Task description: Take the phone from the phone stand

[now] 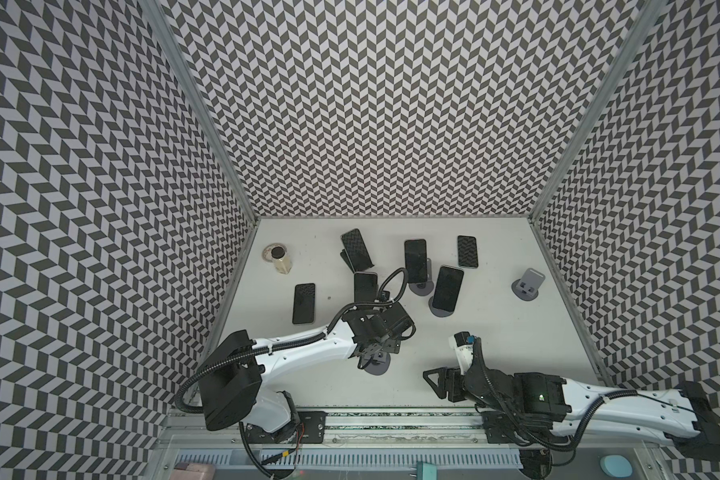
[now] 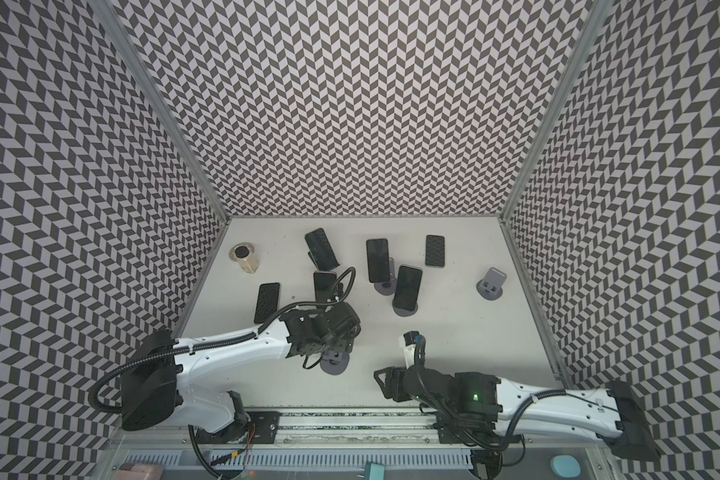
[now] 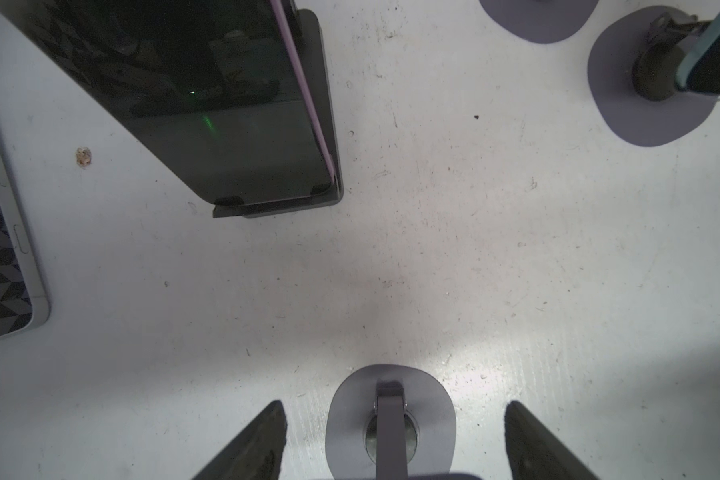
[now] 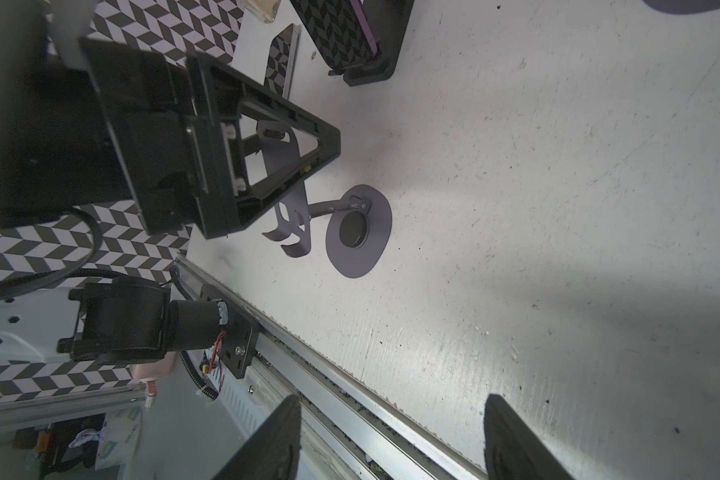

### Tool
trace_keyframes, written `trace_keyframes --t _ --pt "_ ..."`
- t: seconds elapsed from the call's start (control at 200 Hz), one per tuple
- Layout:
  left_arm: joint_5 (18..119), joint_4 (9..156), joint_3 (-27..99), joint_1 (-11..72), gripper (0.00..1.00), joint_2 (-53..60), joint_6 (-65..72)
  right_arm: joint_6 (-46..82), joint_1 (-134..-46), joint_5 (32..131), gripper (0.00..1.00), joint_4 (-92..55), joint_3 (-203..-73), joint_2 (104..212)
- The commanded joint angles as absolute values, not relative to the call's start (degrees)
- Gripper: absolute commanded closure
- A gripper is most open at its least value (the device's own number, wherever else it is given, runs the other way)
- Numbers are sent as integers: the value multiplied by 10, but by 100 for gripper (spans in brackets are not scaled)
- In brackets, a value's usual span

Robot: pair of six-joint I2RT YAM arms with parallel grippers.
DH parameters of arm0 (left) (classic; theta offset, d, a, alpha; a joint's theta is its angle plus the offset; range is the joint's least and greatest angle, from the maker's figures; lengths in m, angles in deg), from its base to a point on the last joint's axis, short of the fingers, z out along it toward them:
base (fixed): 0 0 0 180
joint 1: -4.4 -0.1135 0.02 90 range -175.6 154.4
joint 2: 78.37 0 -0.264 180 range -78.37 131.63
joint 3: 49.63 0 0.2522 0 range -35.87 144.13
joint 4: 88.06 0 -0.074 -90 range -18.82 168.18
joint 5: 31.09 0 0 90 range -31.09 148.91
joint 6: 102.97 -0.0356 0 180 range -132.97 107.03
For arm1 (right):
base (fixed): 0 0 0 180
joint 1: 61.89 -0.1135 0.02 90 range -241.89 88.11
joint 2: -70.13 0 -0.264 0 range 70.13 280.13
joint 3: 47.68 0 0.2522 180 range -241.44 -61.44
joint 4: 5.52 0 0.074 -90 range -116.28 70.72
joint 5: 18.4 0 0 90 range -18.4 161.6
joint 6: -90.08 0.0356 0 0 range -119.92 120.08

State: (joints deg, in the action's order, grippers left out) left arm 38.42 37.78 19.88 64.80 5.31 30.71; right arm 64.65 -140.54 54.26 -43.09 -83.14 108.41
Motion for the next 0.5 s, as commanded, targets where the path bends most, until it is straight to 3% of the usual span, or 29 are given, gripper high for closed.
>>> trace_keyframes --t 0.0,0.496 --pt "370 378 182 652 19 47 324 654 -1408 535 32 -400 -831 1092" --pt "373 386 165 657 31 45 331 652 -1408 542 32 -386 -827 1110"
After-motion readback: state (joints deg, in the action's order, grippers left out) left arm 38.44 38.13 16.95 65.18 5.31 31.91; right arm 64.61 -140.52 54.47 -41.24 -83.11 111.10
